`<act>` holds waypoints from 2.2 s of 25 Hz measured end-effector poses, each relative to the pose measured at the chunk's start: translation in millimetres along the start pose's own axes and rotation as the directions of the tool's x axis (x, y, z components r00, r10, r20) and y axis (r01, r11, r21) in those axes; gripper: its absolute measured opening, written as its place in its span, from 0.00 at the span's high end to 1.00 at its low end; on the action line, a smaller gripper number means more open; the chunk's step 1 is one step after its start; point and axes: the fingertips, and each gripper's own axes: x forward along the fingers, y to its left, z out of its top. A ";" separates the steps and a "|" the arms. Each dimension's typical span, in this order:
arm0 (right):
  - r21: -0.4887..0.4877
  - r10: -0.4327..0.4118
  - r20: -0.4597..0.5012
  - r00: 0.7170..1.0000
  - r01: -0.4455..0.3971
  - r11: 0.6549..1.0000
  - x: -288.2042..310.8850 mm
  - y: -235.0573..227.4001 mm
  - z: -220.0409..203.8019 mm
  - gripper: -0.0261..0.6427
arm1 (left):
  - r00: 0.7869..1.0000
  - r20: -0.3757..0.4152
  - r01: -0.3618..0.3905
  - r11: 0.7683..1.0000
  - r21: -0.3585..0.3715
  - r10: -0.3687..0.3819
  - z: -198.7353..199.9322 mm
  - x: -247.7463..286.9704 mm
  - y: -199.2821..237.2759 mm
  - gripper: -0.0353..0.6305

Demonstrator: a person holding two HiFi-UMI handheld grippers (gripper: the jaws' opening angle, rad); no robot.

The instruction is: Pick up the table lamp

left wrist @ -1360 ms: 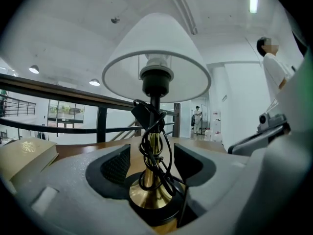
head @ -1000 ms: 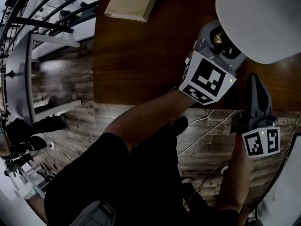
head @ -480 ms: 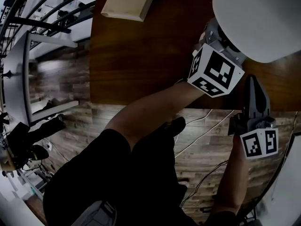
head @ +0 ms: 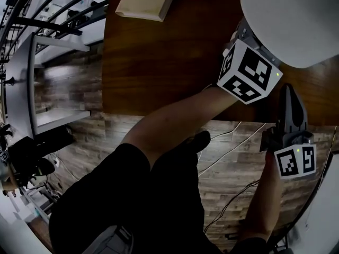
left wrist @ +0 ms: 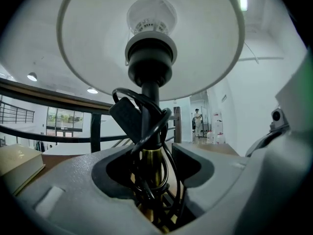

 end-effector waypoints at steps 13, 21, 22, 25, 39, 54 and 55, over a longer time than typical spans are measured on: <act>-0.030 0.034 0.020 0.999 -0.034 0.999 4.6 11.0 8.2 0.94 | 1.000 -0.008 0.011 0.996 -0.086 -0.012 0.8 -1.5 4.7 0.66; -0.070 -0.013 0.007 1.000 0.014 0.997 -7.2 3.7 20.5 0.94 | 0.999 -0.054 0.000 0.998 -0.059 -0.003 -1.3 3.7 7.0 0.74; -0.072 -0.013 0.011 1.000 0.014 0.997 -7.9 3.7 22.3 0.94 | 0.998 -0.055 0.001 0.998 -0.065 -0.004 -0.9 4.0 7.4 0.75; -0.073 -0.015 0.020 1.000 0.017 0.997 -9.1 2.4 24.2 0.94 | 0.998 -0.058 0.011 0.995 -0.103 -0.017 0.8 5.1 8.3 0.79; -0.021 -0.022 0.015 1.000 0.022 1.000 6.9 -4.4 23.5 0.94 | 0.993 -0.080 0.081 0.993 -0.084 -0.088 2.0 14.3 0.6 0.82; 0.004 -0.070 0.010 0.997 0.070 0.998 2.3 -12.6 35.5 0.94 | 0.989 -0.062 0.131 0.987 -0.092 -0.137 24.4 10.2 -2.3 0.90; 0.002 -0.072 0.011 0.997 0.072 0.997 0.9 -12.0 39.5 0.94 | 0.988 -0.051 0.144 0.986 -0.090 -0.149 28.5 8.2 -3.2 0.90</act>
